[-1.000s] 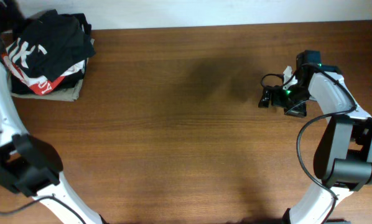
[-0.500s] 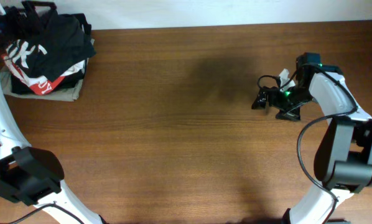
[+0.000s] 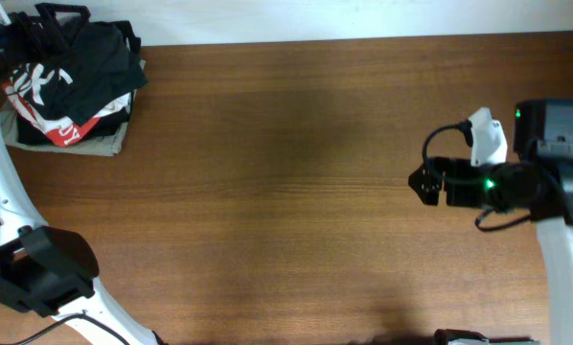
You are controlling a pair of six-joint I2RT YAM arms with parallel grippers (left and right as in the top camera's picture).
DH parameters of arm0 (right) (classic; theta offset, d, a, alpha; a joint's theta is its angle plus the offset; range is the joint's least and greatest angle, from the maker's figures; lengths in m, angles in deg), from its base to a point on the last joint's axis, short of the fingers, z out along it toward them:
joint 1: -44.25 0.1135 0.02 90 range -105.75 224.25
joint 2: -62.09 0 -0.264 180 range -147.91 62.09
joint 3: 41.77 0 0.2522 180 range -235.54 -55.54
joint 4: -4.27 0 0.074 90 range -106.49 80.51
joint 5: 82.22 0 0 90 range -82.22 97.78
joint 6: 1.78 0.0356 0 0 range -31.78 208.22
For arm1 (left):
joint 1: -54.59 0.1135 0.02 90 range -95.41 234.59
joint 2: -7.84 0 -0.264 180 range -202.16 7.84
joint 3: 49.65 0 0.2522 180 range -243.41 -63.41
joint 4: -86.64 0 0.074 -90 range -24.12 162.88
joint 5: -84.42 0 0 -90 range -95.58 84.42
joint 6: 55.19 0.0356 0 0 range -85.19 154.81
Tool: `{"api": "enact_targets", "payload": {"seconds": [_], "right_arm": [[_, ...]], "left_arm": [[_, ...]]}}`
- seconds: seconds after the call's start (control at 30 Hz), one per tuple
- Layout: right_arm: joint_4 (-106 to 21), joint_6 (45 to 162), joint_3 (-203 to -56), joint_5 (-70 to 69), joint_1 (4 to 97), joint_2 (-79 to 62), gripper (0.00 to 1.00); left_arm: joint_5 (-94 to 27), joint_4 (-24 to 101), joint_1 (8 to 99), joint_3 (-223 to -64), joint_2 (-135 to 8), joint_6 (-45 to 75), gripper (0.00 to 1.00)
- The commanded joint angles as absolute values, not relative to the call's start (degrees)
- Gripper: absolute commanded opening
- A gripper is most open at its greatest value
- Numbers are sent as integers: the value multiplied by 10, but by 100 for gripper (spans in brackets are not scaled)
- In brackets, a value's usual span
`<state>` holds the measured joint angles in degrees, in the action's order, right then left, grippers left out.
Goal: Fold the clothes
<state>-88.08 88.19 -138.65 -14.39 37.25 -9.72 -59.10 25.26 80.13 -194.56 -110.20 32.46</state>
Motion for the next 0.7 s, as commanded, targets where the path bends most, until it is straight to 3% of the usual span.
{"api": "enact_targets", "payload": {"seconds": [0.0,0.67], "right_arm": [[-888,883,-1391,-134,376,-65,99],[-889,891,-1388,-146,376,-78,99]], "left_arm": [[-602,252,805,-1947,-1092,331,99],[-602,252,805,-1947,-1092,331,99]]}}
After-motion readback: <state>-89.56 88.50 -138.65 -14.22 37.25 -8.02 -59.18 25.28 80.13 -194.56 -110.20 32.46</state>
